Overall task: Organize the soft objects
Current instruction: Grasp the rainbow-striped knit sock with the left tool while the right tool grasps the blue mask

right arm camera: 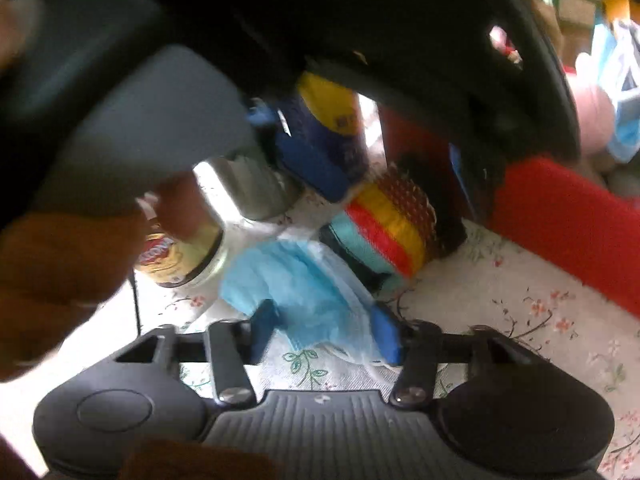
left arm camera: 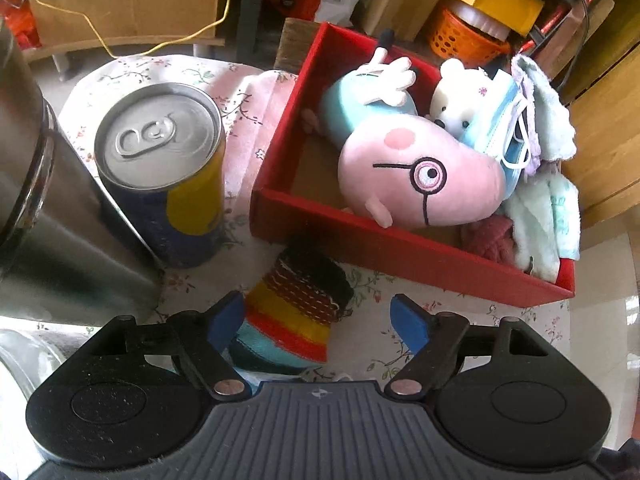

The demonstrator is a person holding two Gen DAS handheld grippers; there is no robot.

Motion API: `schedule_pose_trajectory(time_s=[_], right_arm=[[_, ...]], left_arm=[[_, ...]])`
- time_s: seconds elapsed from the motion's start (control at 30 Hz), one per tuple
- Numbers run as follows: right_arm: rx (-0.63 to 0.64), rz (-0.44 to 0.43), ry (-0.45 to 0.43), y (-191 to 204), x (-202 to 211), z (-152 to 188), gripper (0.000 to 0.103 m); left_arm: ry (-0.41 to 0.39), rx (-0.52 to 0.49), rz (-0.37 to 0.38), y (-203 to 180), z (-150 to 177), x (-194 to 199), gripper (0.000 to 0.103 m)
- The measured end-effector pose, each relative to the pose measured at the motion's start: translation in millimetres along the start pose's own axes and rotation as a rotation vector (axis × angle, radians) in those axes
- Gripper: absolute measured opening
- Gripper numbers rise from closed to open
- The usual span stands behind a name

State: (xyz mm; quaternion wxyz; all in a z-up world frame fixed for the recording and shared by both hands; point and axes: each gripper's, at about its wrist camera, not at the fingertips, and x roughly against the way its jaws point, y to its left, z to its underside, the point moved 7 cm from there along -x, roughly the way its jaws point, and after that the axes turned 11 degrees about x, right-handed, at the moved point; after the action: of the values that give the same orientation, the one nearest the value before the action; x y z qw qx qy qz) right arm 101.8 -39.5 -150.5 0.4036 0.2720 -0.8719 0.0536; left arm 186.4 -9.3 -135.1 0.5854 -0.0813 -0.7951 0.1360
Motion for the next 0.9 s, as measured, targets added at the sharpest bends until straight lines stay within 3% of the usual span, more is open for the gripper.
schedule_pose_trajectory(time_s=[0.1,0.57,0.67,0.8,0.9], right_arm=[[0.004,-0.009,0.020,1,4,-3,0.000],[-0.052,0.011,0.099,-23,60,15,0.000],[-0.066,0.019,0.104,-28,64,18,0.000],[-0.081,-0.001,0.117,-33,59,21,0.000],[-0.060,0.013,0.113,-31,53,16,0.000]], left_arm=[[0.004,0.001,-0.018,1,-1,-3,0.079],[0.017,-0.052,-0.122,-6,9,-26,0.079],[0.010,-0.064,-0.170,-2,11,-33,0.067],[-0.008,-0.058,-0.210,6,10,-32,0.042],[-0.019,-0.066,-0.220,10,12,-29,0.034]])
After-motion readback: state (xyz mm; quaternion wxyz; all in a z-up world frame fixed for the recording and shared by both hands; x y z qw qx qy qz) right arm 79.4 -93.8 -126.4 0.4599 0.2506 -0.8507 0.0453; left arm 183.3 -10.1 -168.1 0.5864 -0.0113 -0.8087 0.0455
